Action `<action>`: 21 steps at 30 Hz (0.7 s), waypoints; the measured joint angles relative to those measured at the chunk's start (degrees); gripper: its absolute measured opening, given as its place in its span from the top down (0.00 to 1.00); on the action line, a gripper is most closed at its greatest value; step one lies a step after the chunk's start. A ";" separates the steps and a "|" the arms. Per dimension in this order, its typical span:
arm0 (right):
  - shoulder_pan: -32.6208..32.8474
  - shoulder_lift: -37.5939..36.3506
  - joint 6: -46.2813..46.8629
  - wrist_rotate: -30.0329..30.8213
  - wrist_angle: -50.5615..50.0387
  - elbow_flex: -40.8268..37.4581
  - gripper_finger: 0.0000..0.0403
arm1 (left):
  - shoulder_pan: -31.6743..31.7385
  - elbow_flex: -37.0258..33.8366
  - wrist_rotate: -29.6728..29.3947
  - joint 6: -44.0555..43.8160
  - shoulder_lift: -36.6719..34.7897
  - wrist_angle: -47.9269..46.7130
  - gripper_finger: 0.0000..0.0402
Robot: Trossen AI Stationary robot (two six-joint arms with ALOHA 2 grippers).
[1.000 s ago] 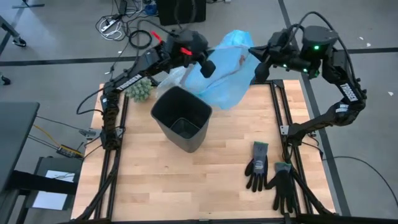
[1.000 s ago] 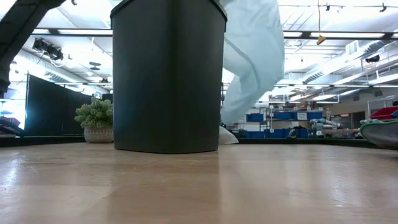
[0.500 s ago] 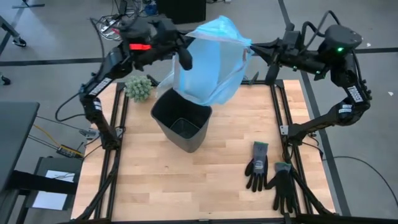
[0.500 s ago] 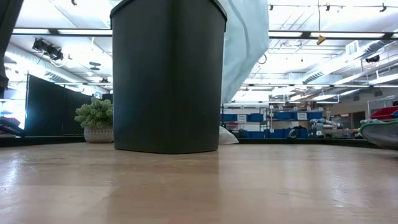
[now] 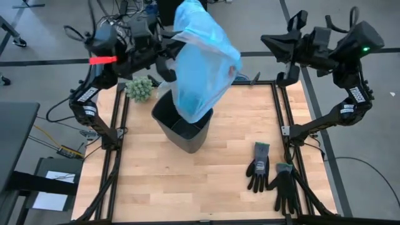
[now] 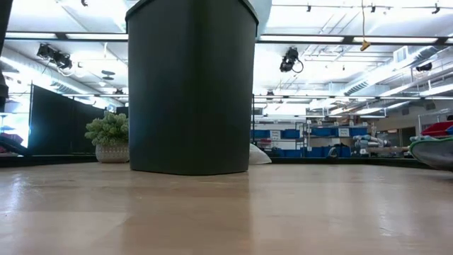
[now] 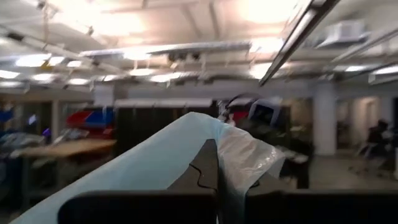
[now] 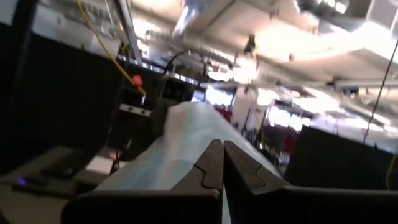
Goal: Place trash/remove bag and relplace
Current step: Insert the new blue trash bag into the trash bin
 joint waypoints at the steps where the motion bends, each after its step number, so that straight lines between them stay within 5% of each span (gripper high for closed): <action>1: 0.00 -0.02 0.00 -0.27 0.67 0.00 1.00 | -0.85 0.00 0.02 0.65 -0.08 1.21 0.99; 21: 0.12 1.05 6.69 -0.44 -11.50 -0.07 1.00 | -9.78 0.02 -10.61 1.13 3.55 33.07 0.98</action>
